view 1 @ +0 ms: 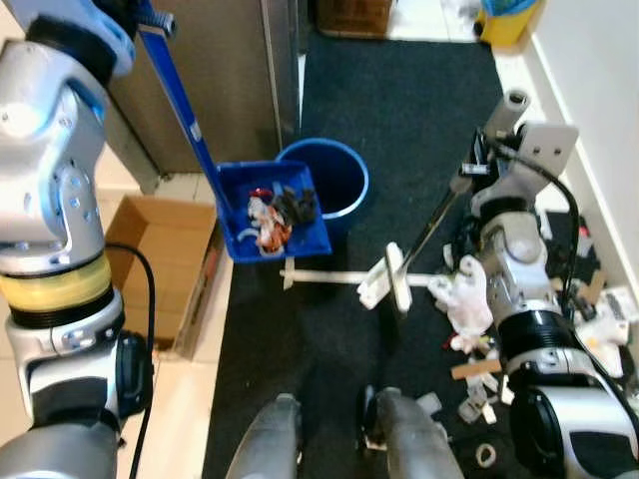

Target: Sweep floor

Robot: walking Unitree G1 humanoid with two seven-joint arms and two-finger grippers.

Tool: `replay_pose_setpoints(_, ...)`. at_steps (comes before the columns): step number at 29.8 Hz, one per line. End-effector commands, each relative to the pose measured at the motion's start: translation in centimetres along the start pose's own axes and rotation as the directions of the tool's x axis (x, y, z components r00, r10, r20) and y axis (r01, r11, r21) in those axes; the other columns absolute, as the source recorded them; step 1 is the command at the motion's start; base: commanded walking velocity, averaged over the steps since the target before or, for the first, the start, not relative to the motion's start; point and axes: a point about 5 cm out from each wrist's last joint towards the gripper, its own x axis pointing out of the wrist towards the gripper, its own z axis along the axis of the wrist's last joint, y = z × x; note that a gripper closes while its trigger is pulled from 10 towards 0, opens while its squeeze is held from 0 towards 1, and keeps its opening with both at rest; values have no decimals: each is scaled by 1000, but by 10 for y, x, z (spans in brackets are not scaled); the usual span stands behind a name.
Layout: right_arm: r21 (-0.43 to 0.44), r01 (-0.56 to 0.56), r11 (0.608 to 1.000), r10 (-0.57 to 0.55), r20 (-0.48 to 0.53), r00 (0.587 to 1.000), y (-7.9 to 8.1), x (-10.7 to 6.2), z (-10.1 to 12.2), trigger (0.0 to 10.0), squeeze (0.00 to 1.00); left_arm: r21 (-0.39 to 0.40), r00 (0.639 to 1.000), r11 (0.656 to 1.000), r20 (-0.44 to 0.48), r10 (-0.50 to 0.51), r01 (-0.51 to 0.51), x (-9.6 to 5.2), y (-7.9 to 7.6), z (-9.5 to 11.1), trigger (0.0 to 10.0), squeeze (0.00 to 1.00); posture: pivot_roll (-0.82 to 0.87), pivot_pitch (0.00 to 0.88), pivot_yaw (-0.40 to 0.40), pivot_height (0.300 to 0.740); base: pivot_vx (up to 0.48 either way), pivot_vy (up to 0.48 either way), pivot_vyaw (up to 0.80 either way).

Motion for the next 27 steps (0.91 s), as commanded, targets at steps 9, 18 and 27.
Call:
replay_pose_setpoints(9,3,12,1000,-12,29,999,-2,0,3,10000,0,60,997,998,83,9,-14,7,13,24,10000,0,46,161,-16,740,340,0,0)
replay_pose_setpoints(18,4,14,1000,-14,30,999,-3,-1,2,10000,0,61,995,998,96,5,-10,11,11,26,10000,0,41,161,-14,740,340,0,0)
replay_pose_setpoints(27,4,17,1000,-17,32,999,-3,-1,3,10000,0,55,995,998,100,-18,13,15,5,22,10000,0,38,162,-11,740,402,0,0)
